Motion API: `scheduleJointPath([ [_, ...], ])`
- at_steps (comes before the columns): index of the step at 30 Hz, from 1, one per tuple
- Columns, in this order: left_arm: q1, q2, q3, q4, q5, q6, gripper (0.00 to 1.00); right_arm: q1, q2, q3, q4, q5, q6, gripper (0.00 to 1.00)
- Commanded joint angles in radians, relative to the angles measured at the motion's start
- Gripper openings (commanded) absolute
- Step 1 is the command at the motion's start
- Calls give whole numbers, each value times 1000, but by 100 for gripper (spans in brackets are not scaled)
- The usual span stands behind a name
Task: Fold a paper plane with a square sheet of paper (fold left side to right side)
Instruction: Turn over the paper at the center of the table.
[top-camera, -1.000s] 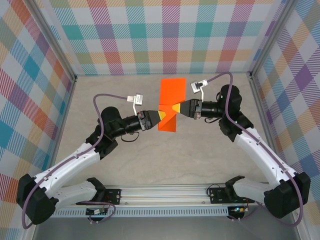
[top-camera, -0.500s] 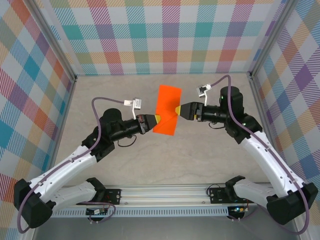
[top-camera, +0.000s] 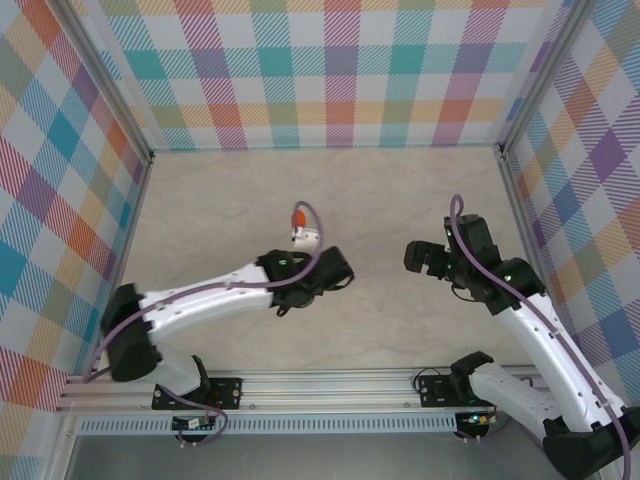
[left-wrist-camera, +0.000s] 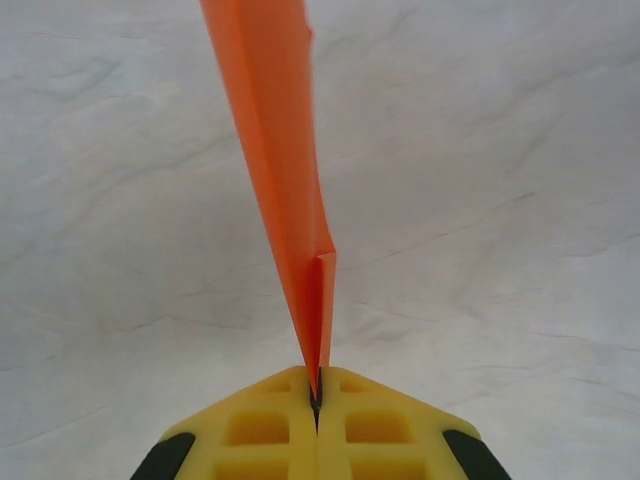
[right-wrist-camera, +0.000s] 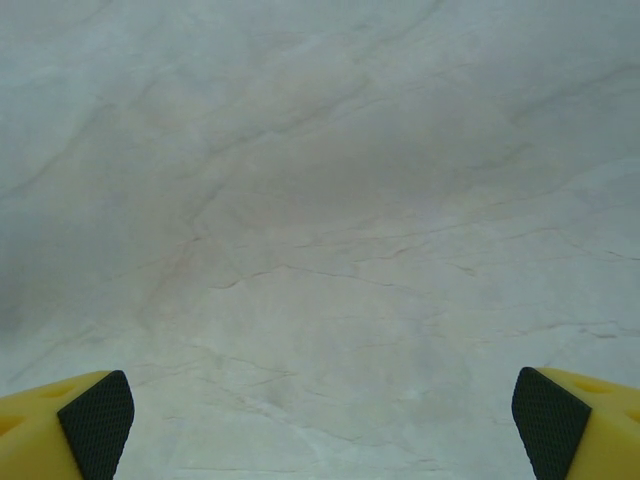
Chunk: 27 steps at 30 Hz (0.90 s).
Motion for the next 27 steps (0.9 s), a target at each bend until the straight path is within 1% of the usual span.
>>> scheduleJointPath([
  [1, -26, 153, 103, -246, -185, -165, 0, -5, -34, -29, -40, 100, 27, 100],
  [5, -25, 317, 178, -157, -141, -93, 0, -5, -74, -51, -51, 121, 37, 100],
  [9, -16, 473, 287, -133, -117, -9, 0, -5, -128, -62, -74, 169, 41, 100],
  [13, -3, 583, 366, -124, -68, 37, 0, -5, -157, -56, -108, 206, 30, 100],
  [18, 5, 681, 435, -128, 7, 60, 0, -5, -167, -62, -109, 214, 26, 100],
  [19, 10, 694, 448, -126, 35, 66, 2, -5, -166, -65, -108, 214, 24, 100],
  [21, 21, 723, 483, -118, 118, 87, 11, -4, -155, -70, -100, 212, 23, 100],
  [23, 29, 739, 508, -109, 180, 97, 17, -5, -143, -73, -95, 210, 19, 100],
  [24, 36, 742, 519, -102, 208, 104, 21, -4, -137, -75, -93, 208, 19, 100],
  [27, 54, 737, 549, -82, 267, 113, 29, -5, -124, -83, -83, 194, 20, 100],
])
